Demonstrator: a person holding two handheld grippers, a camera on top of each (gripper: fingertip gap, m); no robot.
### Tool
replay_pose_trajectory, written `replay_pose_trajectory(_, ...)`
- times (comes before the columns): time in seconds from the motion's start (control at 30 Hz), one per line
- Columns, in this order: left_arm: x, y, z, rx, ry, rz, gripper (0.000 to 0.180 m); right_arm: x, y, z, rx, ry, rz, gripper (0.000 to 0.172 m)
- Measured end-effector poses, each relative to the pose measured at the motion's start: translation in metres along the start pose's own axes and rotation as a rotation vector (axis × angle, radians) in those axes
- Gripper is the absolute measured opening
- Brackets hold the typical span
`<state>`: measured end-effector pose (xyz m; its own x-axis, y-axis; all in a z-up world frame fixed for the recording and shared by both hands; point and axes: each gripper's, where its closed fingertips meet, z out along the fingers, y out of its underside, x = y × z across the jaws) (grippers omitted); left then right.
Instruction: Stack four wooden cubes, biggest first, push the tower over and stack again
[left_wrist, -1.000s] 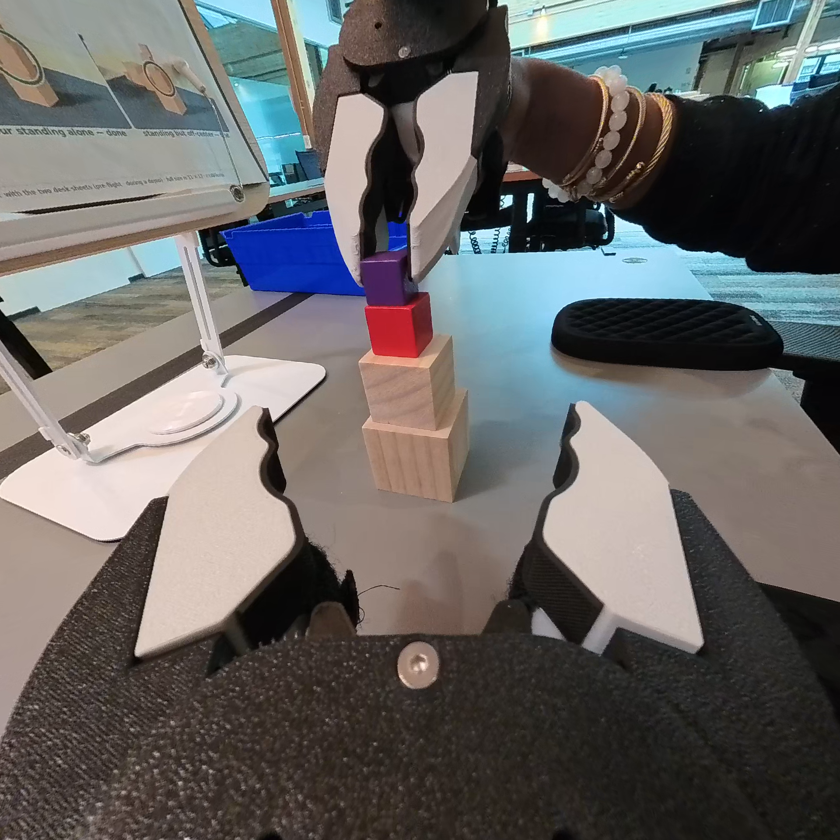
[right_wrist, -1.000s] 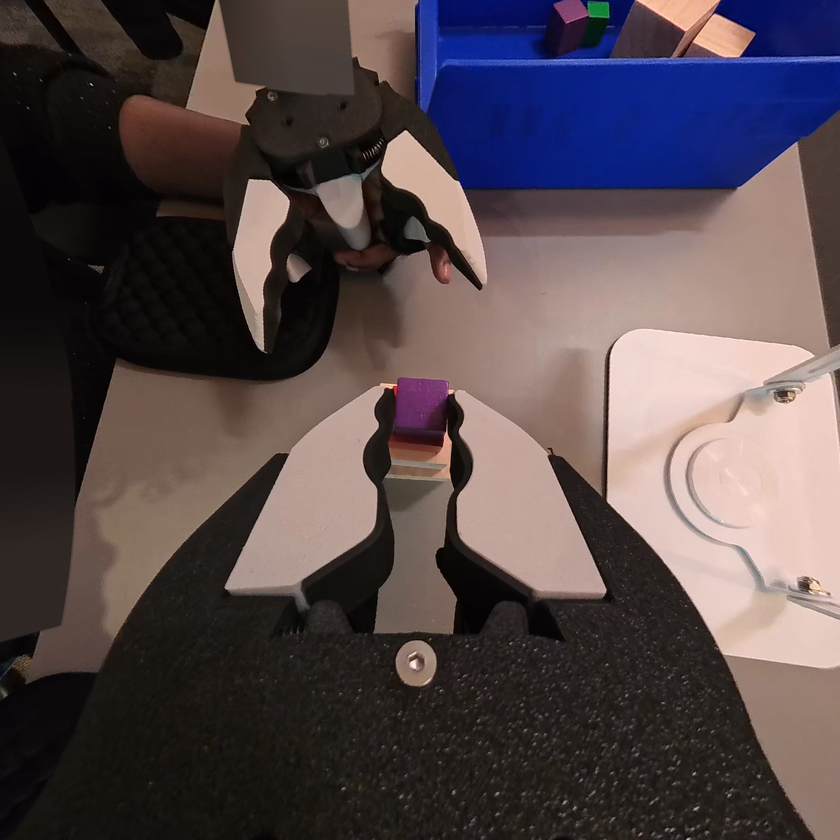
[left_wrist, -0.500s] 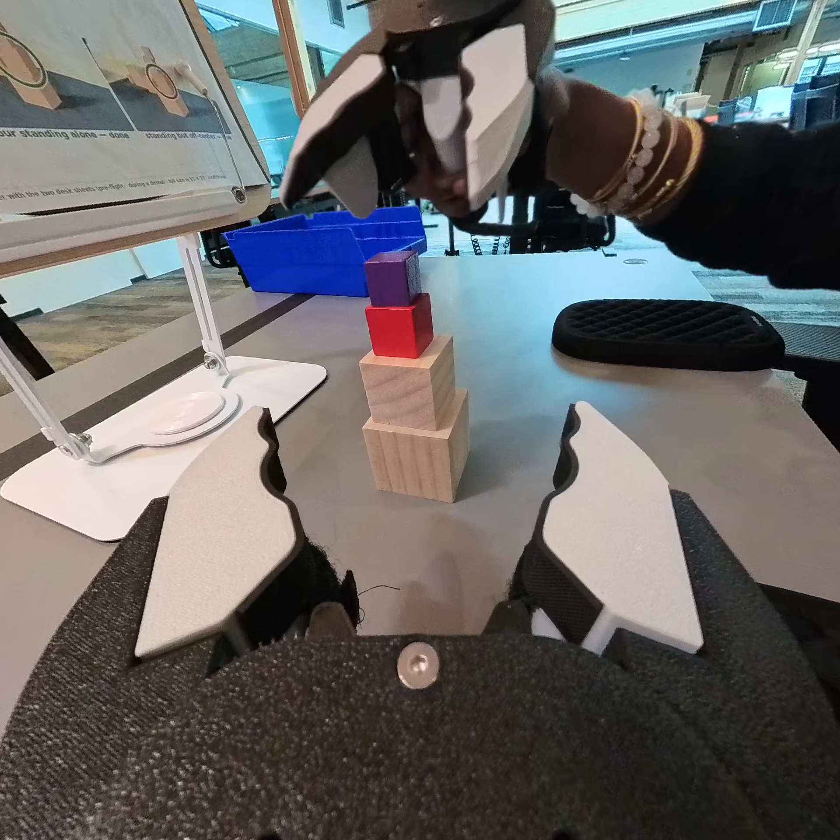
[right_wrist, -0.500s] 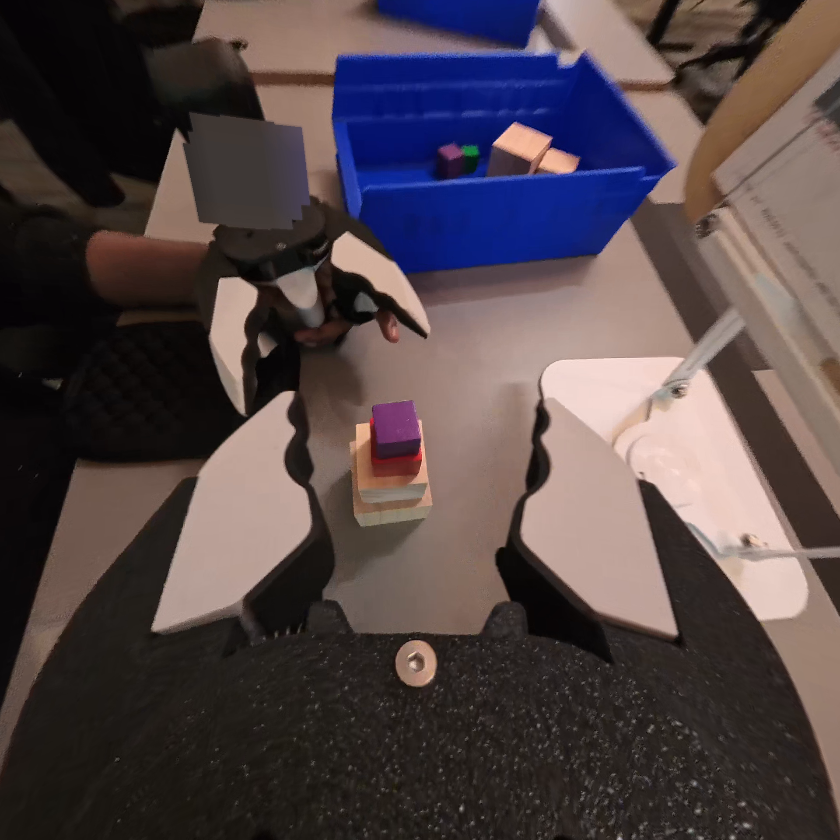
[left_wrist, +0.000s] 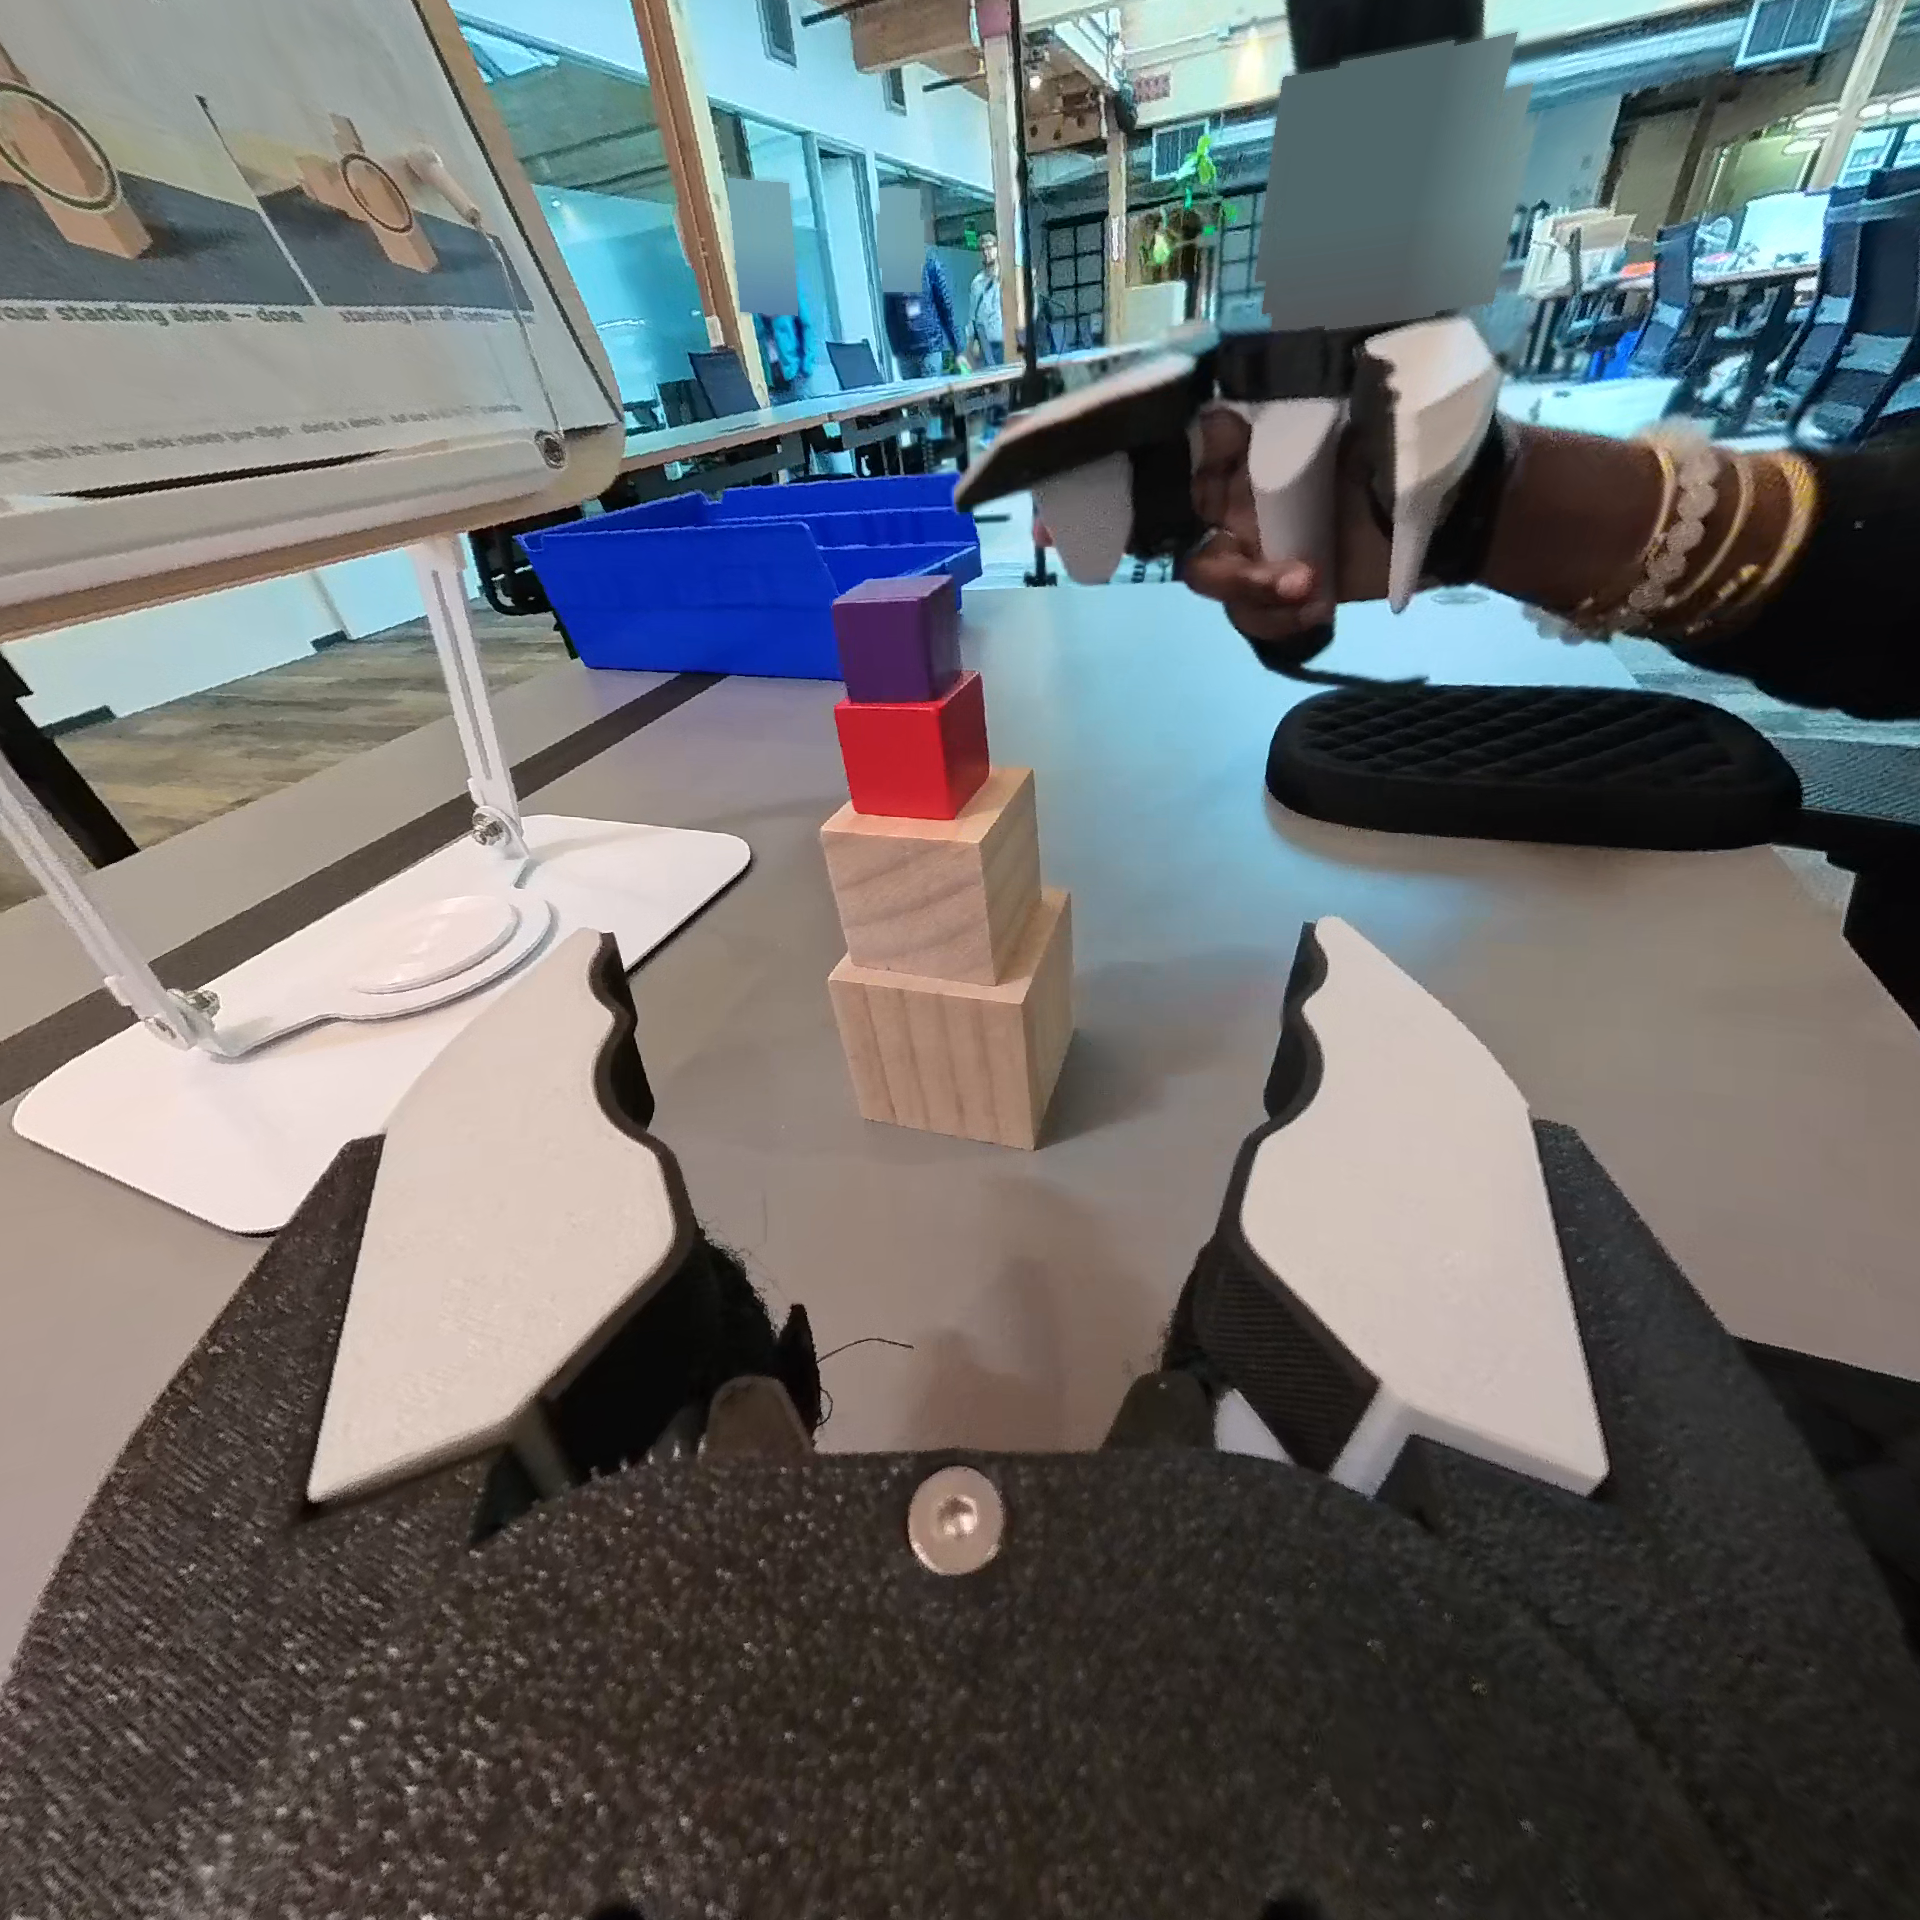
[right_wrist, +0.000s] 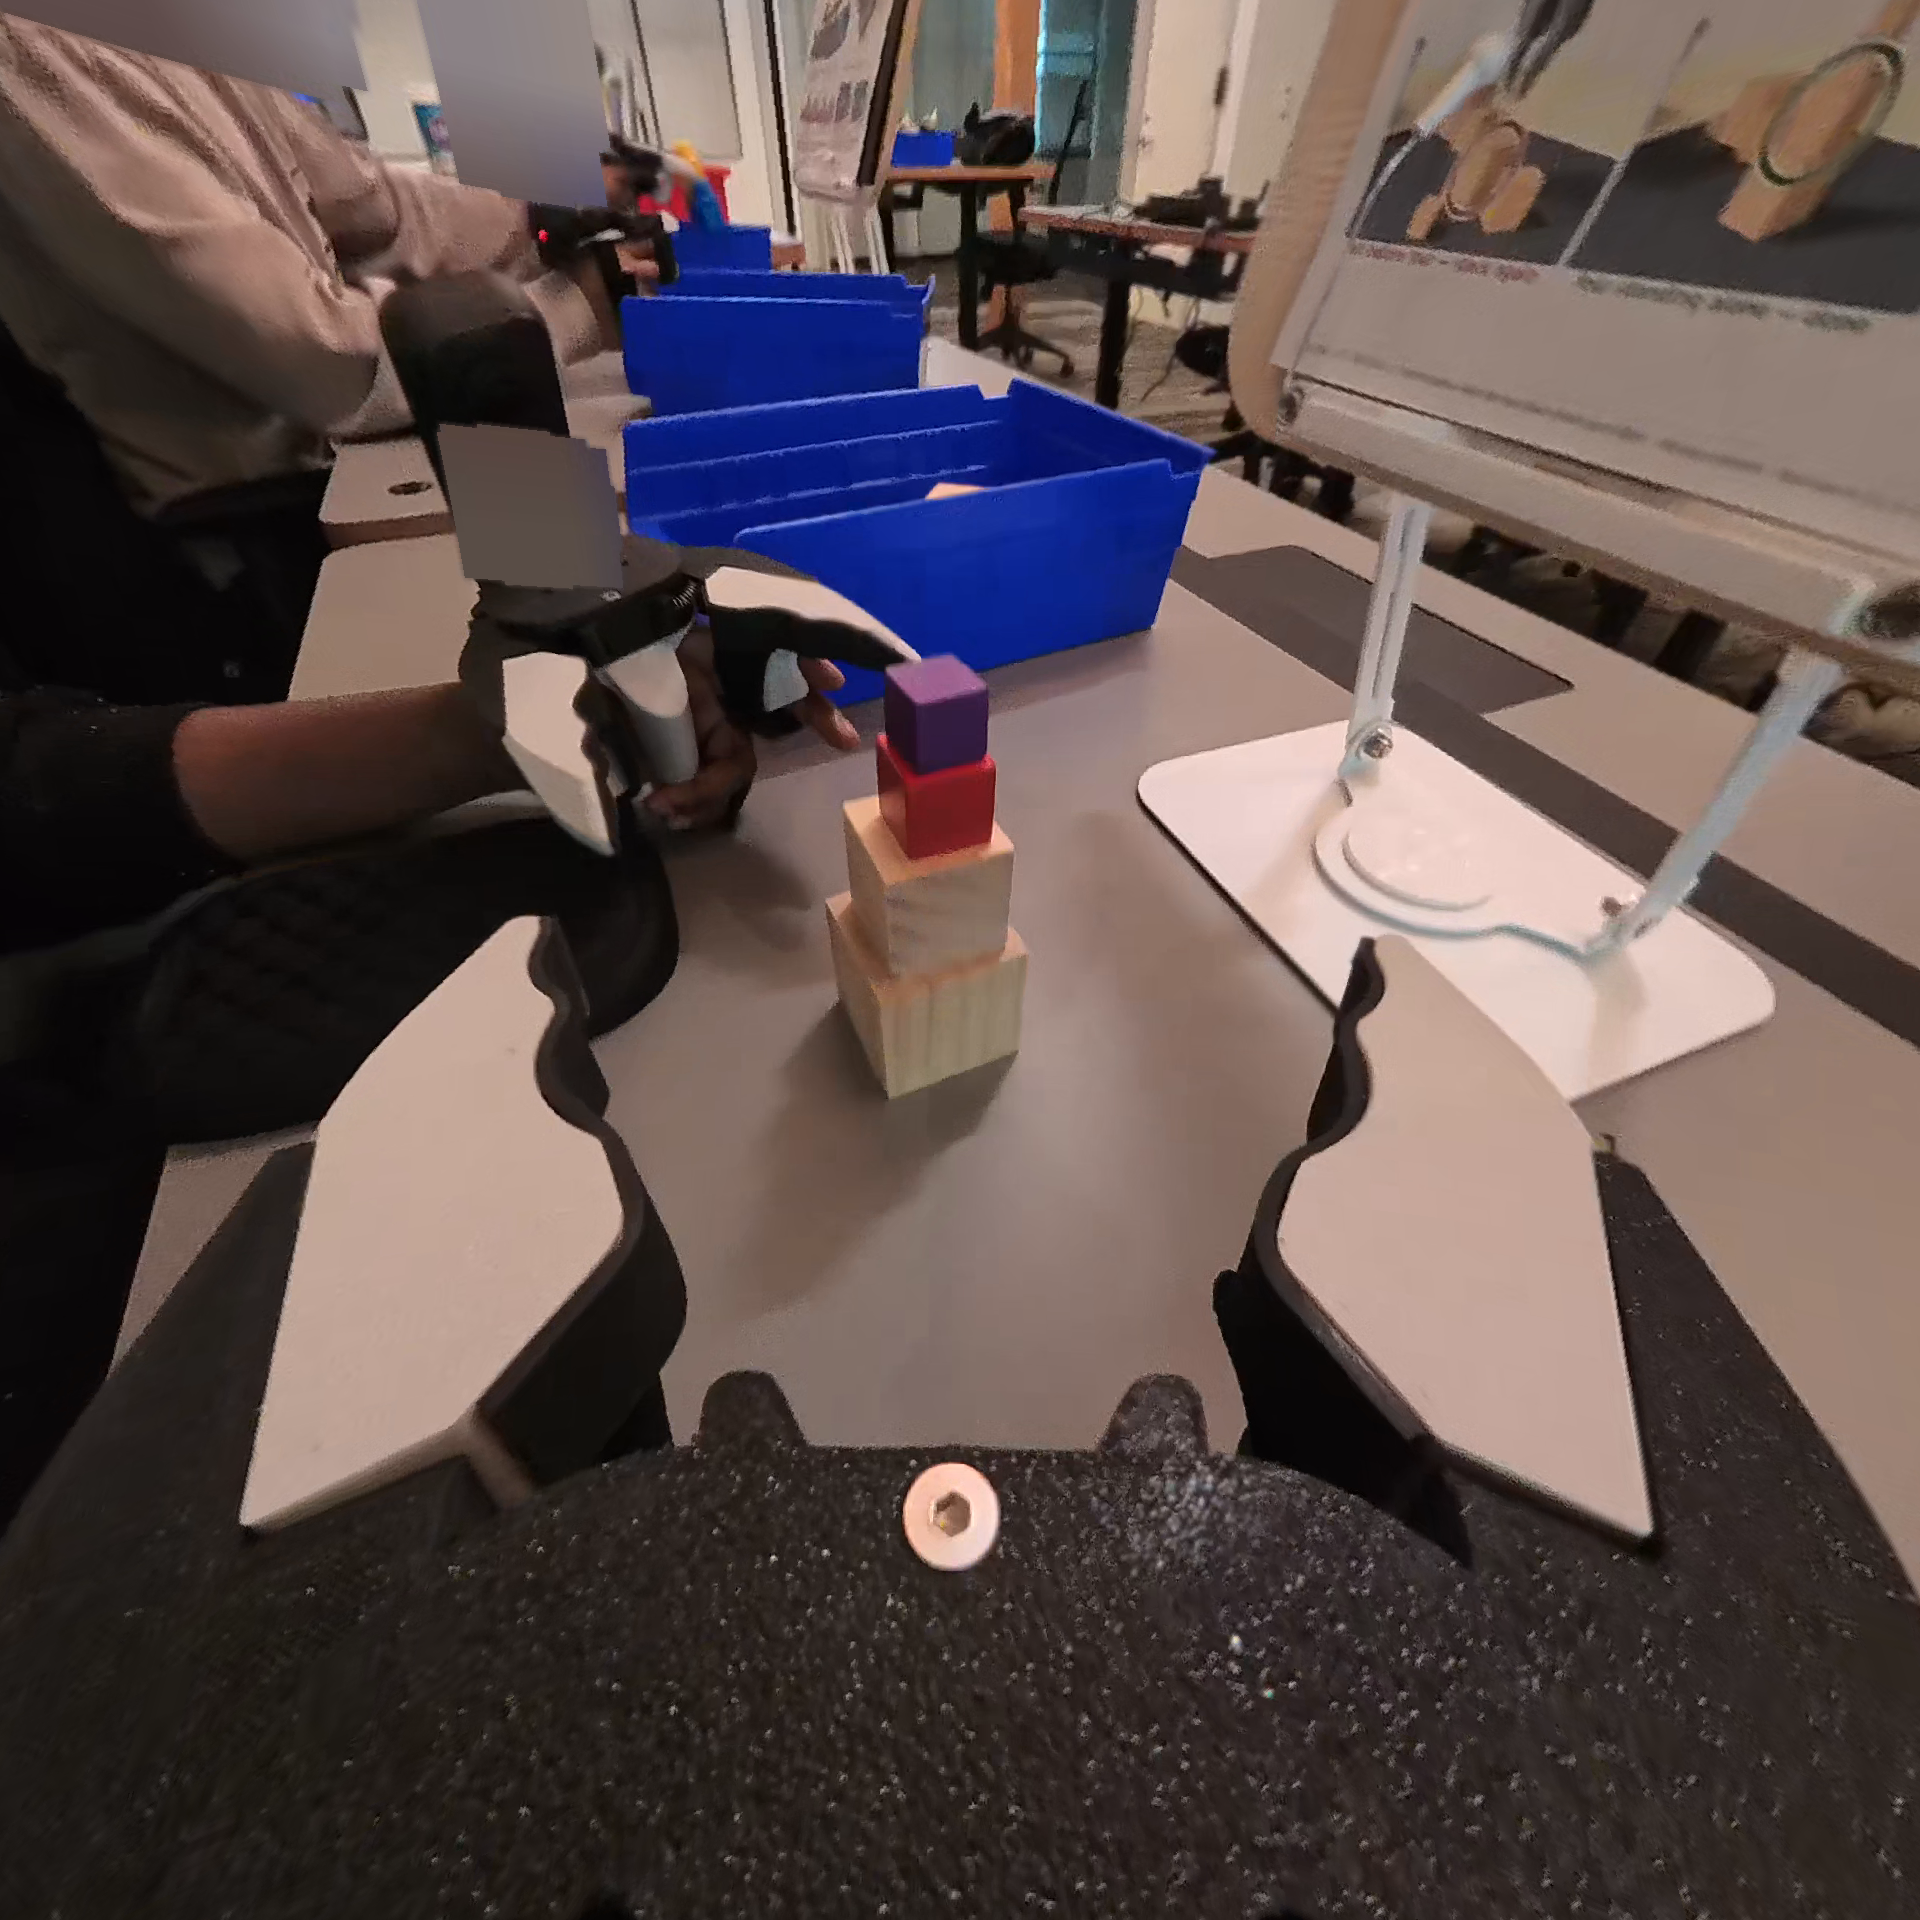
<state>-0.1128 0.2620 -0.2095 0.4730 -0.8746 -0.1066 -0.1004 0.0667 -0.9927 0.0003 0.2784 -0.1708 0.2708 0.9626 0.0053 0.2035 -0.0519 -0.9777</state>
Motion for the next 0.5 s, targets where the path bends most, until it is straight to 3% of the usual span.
replay_pose_trajectory(0.2,-0.001,-0.001,-0.001,0.010,-0.004,-0.009,0.118,0.001,0.035,-0.018,0.056,0.042,0.031,0.132)
replay_pose_trajectory(0.4,0.002,-0.001,-0.004,-0.013,-0.003,-0.048,0.119,-0.001,0.034,-0.023,0.125,0.064,-0.029,0.126)
replay_pose_trajectory(0.5,0.000,0.002,-0.007,-0.099,-0.055,-0.055,0.097,-0.001,0.034,-0.023,0.127,0.058,-0.021,0.125)
